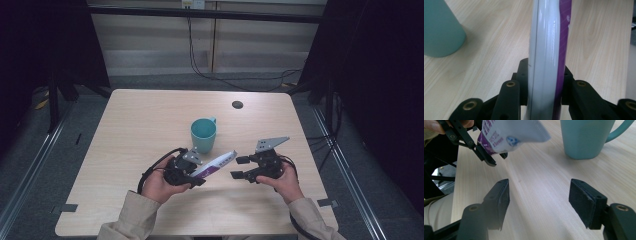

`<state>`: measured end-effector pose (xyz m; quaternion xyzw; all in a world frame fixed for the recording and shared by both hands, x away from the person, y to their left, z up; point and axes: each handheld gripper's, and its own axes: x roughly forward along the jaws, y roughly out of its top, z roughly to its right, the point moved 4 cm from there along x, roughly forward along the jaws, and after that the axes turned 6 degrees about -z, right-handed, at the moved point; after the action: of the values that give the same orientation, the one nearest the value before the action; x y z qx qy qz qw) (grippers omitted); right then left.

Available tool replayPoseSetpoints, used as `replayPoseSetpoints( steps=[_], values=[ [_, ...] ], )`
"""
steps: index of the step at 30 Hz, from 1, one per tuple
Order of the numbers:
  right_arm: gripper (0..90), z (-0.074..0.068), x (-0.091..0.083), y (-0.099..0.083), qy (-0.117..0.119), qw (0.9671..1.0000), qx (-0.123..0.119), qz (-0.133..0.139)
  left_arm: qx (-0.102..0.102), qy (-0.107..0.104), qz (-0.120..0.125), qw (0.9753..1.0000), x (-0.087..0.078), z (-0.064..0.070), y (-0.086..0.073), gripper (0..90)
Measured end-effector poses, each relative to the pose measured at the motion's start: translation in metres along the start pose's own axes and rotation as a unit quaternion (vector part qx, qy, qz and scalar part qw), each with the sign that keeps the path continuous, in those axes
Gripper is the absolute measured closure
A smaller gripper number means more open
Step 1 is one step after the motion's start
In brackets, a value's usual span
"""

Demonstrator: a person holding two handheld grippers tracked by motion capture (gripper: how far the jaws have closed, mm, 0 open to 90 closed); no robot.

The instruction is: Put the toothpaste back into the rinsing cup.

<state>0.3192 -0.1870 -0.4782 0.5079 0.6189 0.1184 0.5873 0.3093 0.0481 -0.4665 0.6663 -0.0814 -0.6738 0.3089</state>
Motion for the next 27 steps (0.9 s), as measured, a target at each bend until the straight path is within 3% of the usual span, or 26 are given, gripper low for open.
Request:
replayPoseSetpoints(
  steps=[3,11,23,27],
  values=[
    [33.2,-0.002,0.002,0.000,0.010,0.9999,0.003,0.009,-0.011,-0.005,0.016,0.9998,0.000,-0.001,0.000,70.9],
    [34.7,-0.008,0.007,0.006,0.026,0.9994,0.002,0.023,-0.021,-0.009,0.030,0.9993,0.003,-0.002,0.002,70.9],
    [41.3,-0.016,0.013,0.020,0.044,0.9982,-0.003,0.041,-0.021,-0.009,0.035,0.9991,0.006,0.001,0.008,70.8],
    [46.3,-0.017,0.012,0.025,0.052,0.9969,0.005,0.059,-0.029,-0.010,0.037,0.9988,0.008,0.001,0.008,70.7]
  ],
)
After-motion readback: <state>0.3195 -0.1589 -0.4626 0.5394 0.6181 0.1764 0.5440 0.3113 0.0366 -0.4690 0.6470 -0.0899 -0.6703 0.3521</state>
